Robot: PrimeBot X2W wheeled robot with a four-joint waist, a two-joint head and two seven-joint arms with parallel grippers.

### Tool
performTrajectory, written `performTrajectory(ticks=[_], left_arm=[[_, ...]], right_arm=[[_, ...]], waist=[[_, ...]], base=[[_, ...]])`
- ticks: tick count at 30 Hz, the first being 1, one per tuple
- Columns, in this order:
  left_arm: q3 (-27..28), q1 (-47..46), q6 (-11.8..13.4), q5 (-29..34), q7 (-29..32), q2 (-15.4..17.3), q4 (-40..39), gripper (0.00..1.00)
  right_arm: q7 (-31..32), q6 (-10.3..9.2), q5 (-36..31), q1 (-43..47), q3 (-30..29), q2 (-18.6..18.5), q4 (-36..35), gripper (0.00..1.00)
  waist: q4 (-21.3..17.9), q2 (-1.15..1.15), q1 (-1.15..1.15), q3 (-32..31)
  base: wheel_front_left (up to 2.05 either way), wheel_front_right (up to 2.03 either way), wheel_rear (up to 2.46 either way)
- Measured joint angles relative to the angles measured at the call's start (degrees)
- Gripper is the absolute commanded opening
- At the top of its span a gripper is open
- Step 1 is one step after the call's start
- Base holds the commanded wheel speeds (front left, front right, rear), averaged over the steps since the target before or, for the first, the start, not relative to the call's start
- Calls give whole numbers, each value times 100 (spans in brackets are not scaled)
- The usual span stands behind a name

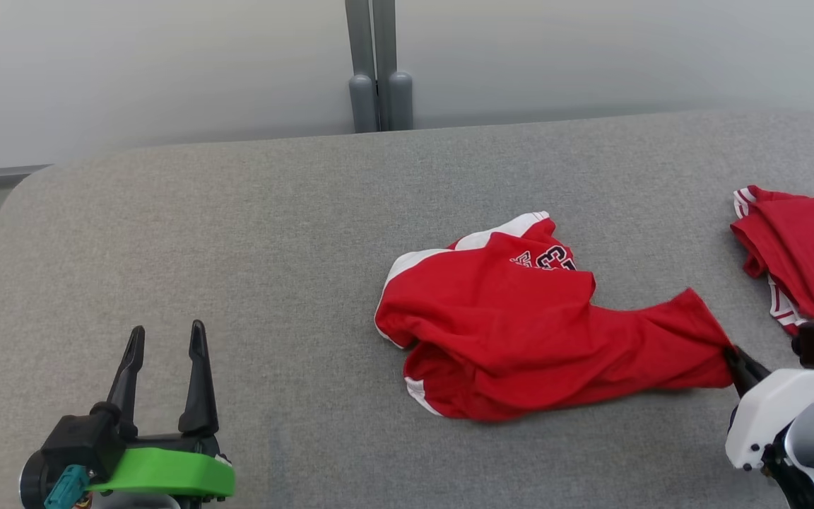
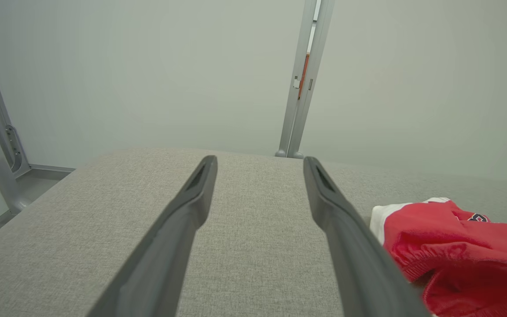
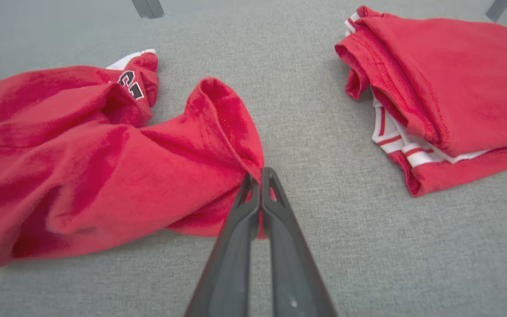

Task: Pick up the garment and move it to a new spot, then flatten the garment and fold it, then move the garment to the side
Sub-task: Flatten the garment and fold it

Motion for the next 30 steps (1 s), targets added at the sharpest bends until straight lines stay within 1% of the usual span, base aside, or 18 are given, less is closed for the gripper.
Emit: performTrajectory(ticks=[4,6,7,8,11,14,20,24,27,30], left_arm=[[-16,-86,-45,12,0,-8,27,100],[-19,-129,-52,27,0,-5,52,100],[-18,-133,-55,30,0,-3,64,100],[-19,-137,-73,34,0,-1,89,100],[-26,-197,-98,36,0,1,131,100],[-35,-209,-100,40,-1,0,177,100],[-54,-204,-122,41,0,-11,253,100],[-86,-175,-134,42,0,-15,263,100],[-114,-172,-155,41,0,-14,269,100],[-108,-155,-155,38,0,-2,264,100]], right_arm=[[253,1,-552,245,-454,328,-240,0],[224,1,-723,265,-653,481,-274,0],[208,1,-794,264,-697,554,-264,31],[177,1,-823,263,-724,622,-232,100],[46,1,-924,242,-814,750,-132,100],[-241,0,-1094,153,-951,827,-151,100],[-1037,1,-1337,75,-987,958,-483,100],[-1601,1,-1334,46,-777,1123,-656,100],[-1960,1,-1258,50,-610,1185,-631,100],[-2180,1,-1221,85,-528,1222,-548,100]], waist=[[-33,0,0,143],[-25,0,0,208],[-16,0,0,239],[-2,0,0,263],[53,0,0,290],[89,0,0,257],[137,0,0,76],[184,0,0,-47],[220,0,0,-113],[251,0,0,-140]], base=[[0,0,0],[0,0,0],[0,0,0],[0,0,0],[0,0,0],[0,0,0],[0,0,0],[0,0,0],[0,0,0],[0,0,0]])
